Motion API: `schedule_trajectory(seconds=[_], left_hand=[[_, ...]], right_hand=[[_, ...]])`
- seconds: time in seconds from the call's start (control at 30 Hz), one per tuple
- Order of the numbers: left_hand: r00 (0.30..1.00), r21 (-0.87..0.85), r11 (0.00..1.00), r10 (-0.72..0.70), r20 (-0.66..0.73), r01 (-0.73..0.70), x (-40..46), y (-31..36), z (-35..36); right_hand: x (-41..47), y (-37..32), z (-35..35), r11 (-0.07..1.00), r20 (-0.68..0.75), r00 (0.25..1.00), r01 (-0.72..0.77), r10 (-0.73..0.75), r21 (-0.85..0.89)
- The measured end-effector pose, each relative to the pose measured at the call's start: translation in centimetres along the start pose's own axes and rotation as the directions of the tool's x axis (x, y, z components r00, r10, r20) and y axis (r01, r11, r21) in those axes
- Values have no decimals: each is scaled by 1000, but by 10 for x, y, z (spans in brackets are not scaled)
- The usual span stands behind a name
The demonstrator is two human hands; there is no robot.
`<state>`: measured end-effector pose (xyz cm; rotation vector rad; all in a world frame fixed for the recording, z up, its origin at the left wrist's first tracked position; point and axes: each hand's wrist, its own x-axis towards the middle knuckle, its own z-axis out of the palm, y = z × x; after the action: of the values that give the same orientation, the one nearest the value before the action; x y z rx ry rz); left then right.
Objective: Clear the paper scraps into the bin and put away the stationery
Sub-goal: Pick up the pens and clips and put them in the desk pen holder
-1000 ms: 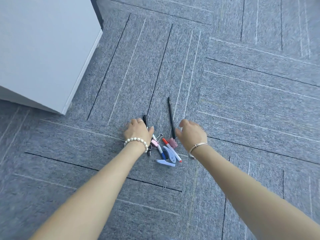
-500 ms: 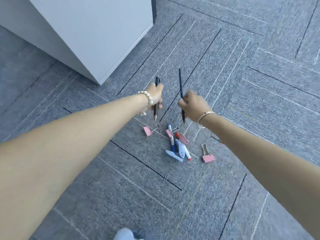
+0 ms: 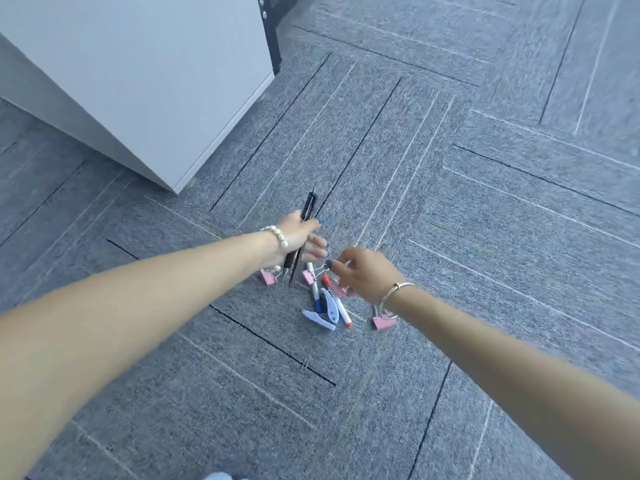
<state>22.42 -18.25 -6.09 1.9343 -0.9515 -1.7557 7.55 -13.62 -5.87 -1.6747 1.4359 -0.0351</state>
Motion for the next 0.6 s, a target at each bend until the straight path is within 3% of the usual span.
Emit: schedule_trajectory(seconds=[0.1,0.17,0.23,0.4,0.47,0.6], left_hand=[[995,192,980,58,-76,-43,11,-18,-19],[972,440,898,128,-197,-29,12,-25,-28],[960,582,811,113,-255,60,10,-29,-31],[965,626,762,6,-261,165,9,-41,-18],[970,618,767,-24,-240,172,12,-39,-12],[964,698,685,-26,-265,210,14,-32,3]], right_hand=[[11,10,19,991,-45,999,-25,20,-134],[12,5,28,981,-82,997,-21,5,-195],[8,1,33,969,-107,994,-25,-2,-248],[9,14,25,966,-154,988,-51,11,-255],[9,21,23,949,-151,988,-36,-12,-312],[6,29,25,912,-118,992,-14,-38,-410]])
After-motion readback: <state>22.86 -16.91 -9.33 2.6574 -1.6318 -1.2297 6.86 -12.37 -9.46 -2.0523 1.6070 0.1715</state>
